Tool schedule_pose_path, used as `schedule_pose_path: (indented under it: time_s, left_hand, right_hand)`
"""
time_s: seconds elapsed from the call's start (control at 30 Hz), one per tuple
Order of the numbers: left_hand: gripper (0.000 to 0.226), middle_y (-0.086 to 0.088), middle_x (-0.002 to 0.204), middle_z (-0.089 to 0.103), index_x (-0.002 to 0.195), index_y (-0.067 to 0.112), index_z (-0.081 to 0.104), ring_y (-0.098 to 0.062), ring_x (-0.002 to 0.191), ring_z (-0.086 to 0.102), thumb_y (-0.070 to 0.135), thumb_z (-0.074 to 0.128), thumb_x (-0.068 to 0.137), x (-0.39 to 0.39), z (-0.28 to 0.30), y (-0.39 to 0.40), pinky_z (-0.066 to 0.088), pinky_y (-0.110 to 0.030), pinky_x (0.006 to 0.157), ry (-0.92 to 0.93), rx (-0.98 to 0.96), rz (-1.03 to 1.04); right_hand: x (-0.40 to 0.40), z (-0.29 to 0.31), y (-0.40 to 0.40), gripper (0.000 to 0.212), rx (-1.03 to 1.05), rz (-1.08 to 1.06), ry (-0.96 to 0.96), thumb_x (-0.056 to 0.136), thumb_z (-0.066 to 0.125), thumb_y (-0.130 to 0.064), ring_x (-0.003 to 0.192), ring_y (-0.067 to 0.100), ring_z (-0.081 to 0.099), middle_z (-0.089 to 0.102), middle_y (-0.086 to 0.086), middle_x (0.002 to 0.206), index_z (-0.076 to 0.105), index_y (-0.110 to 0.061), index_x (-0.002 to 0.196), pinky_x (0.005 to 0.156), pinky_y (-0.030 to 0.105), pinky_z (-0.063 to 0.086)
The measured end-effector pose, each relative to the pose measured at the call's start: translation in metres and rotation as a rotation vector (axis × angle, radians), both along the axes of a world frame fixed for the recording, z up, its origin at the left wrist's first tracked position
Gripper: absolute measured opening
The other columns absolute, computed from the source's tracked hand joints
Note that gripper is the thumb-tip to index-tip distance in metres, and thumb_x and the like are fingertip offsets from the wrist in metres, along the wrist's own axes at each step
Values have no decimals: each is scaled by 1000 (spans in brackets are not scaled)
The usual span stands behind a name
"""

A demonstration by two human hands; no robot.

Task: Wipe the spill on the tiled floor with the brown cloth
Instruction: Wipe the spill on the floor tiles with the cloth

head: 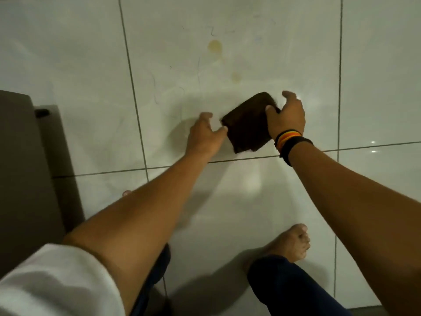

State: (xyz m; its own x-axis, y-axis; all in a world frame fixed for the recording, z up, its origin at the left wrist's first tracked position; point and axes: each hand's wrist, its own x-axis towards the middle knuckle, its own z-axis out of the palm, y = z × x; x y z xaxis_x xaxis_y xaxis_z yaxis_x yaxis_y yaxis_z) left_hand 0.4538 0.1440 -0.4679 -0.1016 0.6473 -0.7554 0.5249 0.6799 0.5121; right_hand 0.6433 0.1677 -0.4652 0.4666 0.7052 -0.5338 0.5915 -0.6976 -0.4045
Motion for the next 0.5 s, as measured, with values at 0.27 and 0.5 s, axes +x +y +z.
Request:
schedule_pose_path:
  time_s: [0.27, 0.5]
  left_hand:
    - [143, -27, 169, -22, 164, 4, -11, -44, 157, -22, 73, 75, 72, -70, -61, 67, -18, -57, 122, 384, 346, -685]
    - [154, -27, 168, -25, 162, 8, -17, -43, 156, -25, 103, 46, 58, -116, -66, 150, -22, -63, 117, 525, 192, -389]
  right_hand:
    - [-75, -93, -22, 87, -48, 165, -223, 103, 31, -62, 161, 37, -9, -11, 20, 173, -1, -12, 166, 127, 63, 0]
    - [-76, -108, -21, 88, -43, 236, -379, 102, 27, -64, 160, 43, -4, -4, 25, 172, 2, -9, 166, 126, 65, 1]
